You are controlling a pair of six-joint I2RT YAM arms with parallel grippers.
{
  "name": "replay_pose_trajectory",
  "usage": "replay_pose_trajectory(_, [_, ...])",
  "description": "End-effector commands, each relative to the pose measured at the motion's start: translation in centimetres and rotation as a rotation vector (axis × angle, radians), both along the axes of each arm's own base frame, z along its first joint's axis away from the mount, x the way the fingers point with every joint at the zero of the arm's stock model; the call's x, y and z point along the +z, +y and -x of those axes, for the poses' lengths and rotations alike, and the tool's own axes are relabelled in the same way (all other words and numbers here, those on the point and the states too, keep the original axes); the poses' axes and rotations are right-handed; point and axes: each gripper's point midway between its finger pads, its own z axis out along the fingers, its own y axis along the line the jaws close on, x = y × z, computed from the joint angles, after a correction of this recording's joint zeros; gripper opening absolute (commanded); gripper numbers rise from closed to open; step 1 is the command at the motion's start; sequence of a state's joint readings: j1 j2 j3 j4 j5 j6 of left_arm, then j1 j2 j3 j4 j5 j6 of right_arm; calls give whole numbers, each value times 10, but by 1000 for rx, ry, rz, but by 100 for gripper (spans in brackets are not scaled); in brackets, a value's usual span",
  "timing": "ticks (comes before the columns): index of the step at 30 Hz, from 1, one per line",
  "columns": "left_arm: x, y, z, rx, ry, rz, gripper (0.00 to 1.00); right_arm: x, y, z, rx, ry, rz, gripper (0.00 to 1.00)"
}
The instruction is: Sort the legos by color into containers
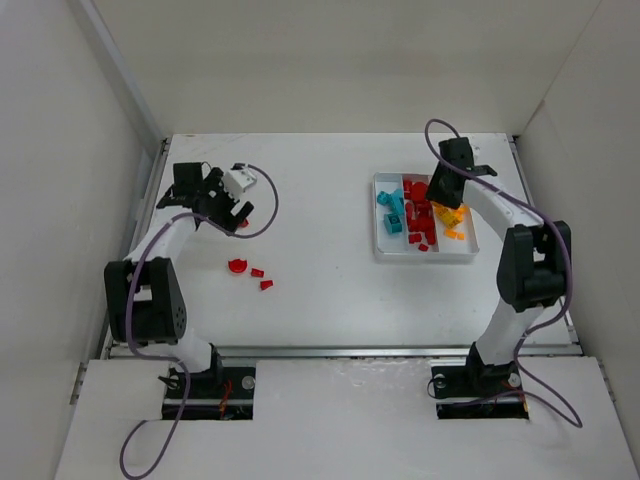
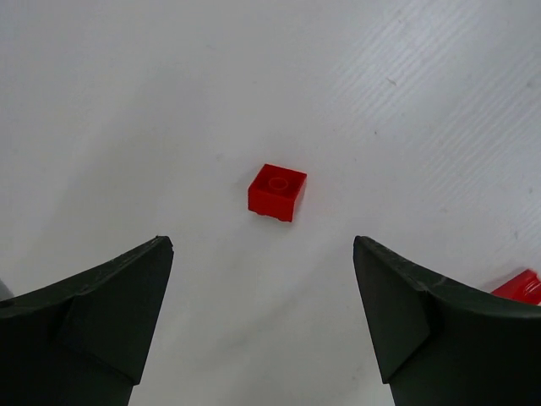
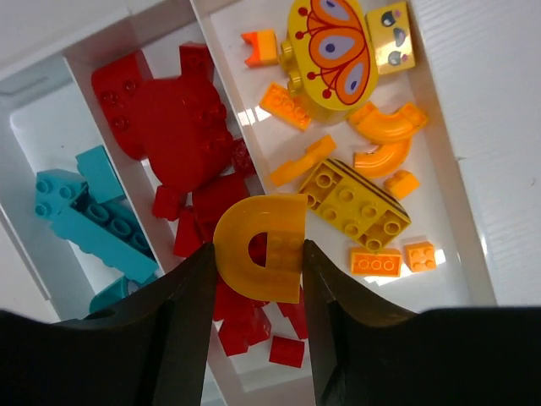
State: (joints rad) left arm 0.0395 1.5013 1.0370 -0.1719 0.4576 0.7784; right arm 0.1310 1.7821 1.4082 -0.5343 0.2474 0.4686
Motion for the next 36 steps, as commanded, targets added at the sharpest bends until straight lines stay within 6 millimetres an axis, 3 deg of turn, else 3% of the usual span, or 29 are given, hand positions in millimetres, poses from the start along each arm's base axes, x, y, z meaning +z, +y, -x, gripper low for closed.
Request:
replay_pose_trajectory(1, [-20,-19,20,-342,85,-64,86,-7,3,-4,-12,5,0,0])
replay_pose_trajectory(6, [-39,-7,5,-411,113,-163,86,-14,-17,-9,-82,8,-9,2])
replay_pose_trajectory(10, [-47,0,2,-462,101,-241,86,-18,-18,-14,-87,7,-2,5])
replay_pose_trajectory(14, [-61,4,1,-529,120,-289,86,-22,-24,-17,-102,20,7,15])
replay_pose_trajectory(17, [-70,9,7,-585,134,-338,87,-26,-34,-20,-134,29,3,33])
replay_pose_trajectory(18, [-70,11,7,-593,132,-355,87,-25,-34,-23,-134,24,2,43])
replay_pose_trajectory(21, [-75,13,-4,-578,121,-364,87,-21,-31,-27,-110,17,-9,58])
replay_pose_trajectory(22, [-75,9,-4,-587,119,-365,87,-17,-29,-29,-93,10,-13,67])
replay_pose_trajectory(25, [-77,1,-15,-576,104,-358,86,-14,-25,-32,-71,3,-26,79])
replay_pose_trajectory(32, [-83,-16,-22,-549,125,-294,84,-4,-26,-32,-43,-1,-4,81])
replay_pose_trajectory(36, [-82,-19,-32,-511,133,-283,61,13,-26,-34,-36,-38,-2,81])
